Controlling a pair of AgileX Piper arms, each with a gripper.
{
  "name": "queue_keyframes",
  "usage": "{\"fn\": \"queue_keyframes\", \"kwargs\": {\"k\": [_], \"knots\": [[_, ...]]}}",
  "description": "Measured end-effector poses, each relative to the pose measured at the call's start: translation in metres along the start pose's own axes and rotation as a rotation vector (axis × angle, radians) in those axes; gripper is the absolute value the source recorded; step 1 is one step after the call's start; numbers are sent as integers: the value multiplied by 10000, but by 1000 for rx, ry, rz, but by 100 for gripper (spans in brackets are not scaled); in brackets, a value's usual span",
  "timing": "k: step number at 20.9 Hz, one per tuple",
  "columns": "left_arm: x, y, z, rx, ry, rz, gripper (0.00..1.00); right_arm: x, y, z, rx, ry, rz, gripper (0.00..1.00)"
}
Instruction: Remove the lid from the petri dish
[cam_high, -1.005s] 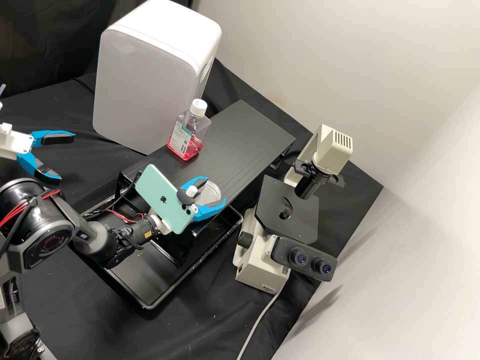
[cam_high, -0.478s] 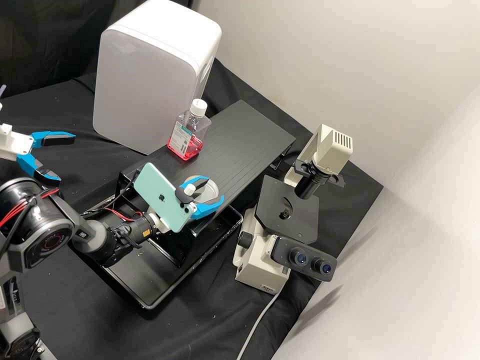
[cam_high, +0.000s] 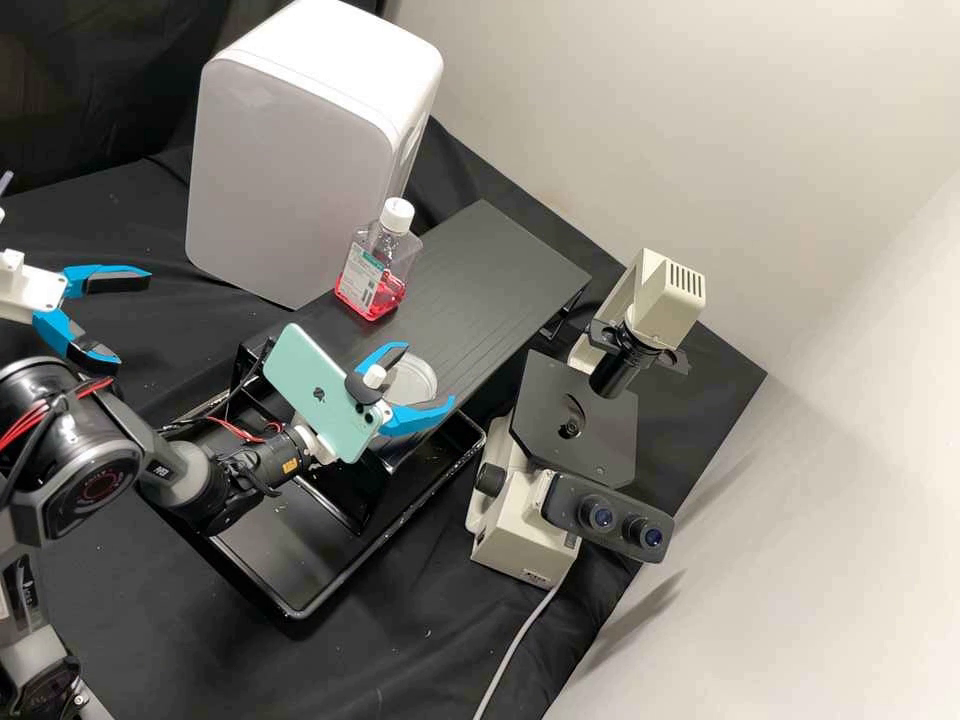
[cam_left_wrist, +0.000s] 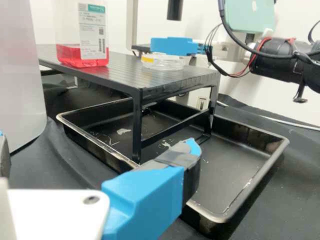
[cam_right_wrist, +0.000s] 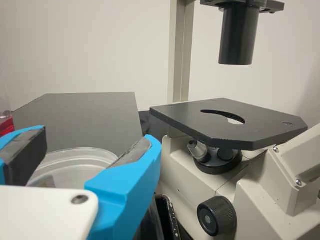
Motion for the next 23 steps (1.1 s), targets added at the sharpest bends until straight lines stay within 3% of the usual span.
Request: {"fn": "queue_keyframes", "kwargs": {"k": [9, 13, 23], "knots": [[3, -6, 2, -1, -1, -3, 100, -8, 11, -16, -1, 8, 2, 100], [3, -6, 2, -1, -1, -3, 100, -31, -13, -8, -1, 3, -7, 100], [5, -8, 10, 6, -5, -4, 100, -35, -83, -73, 2, 26, -32, 100]]}}
